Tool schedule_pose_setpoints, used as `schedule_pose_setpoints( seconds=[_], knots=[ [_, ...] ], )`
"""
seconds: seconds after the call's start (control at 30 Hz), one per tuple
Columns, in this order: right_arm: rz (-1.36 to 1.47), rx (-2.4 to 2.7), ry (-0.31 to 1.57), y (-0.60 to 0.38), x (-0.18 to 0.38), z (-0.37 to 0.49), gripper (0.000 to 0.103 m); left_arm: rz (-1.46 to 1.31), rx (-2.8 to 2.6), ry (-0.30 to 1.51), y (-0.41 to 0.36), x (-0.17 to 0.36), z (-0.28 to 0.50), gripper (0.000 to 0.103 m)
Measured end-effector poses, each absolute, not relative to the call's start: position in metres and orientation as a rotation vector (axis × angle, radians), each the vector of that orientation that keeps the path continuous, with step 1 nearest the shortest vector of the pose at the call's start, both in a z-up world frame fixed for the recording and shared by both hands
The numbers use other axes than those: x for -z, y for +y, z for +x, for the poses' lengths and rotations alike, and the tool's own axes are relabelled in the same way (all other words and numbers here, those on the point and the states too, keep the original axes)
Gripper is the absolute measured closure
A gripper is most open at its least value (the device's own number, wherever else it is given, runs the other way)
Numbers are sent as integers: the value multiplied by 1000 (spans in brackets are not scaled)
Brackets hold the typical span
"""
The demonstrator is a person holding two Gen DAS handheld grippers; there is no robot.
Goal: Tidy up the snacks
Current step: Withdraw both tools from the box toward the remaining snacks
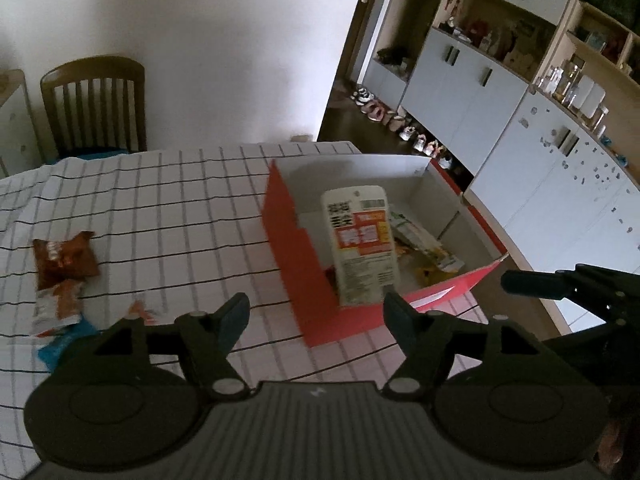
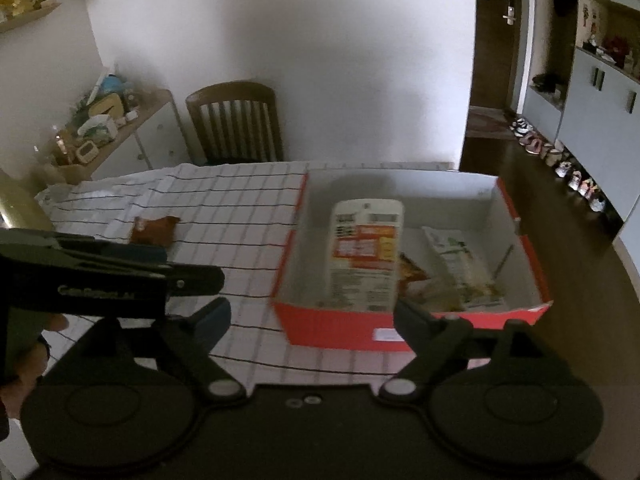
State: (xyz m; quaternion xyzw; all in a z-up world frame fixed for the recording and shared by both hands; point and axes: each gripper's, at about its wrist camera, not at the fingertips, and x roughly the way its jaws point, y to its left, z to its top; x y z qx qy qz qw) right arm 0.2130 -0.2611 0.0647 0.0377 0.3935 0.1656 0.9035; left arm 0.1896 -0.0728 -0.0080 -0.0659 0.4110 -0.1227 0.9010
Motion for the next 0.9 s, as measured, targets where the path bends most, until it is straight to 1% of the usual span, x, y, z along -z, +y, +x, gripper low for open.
schedule_pose_setpoints(
  seconds=[0.13, 0.2, 0.4, 0.47, 0.57, 0.63, 0.67, 0.7, 0.9],
  knots=[
    [86, -349, 815, -236, -68, 207, 13, -122, 265, 849, -44, 7, 177, 26],
    [99, -351, 813, -225, -68, 203, 8, -116, 270, 849, -30, 7, 171, 25],
    [127, -348, 815, -193, -66, 196, 3, -100, 289, 850, 9, 10, 161, 24],
    [139, -346, 817, -184, -63, 193, 2, -94, 292, 850, 23, 11, 159, 18],
    [156, -340, 817, -173, -59, 189, 1, -97, 304, 850, 42, 14, 157, 17],
    [171, -335, 819, -167, -56, 187, 1, -101, 304, 851, 55, 18, 157, 10],
    [178, -334, 822, -164, -54, 186, 1, -107, 305, 849, 61, 20, 157, 2],
    [182, -334, 823, -161, -52, 185, 1, -113, 303, 843, 67, 22, 156, 0],
    [187, -331, 851, -139, -34, 182, 1, -140, 282, 864, 98, 40, 160, 0]
  ],
)
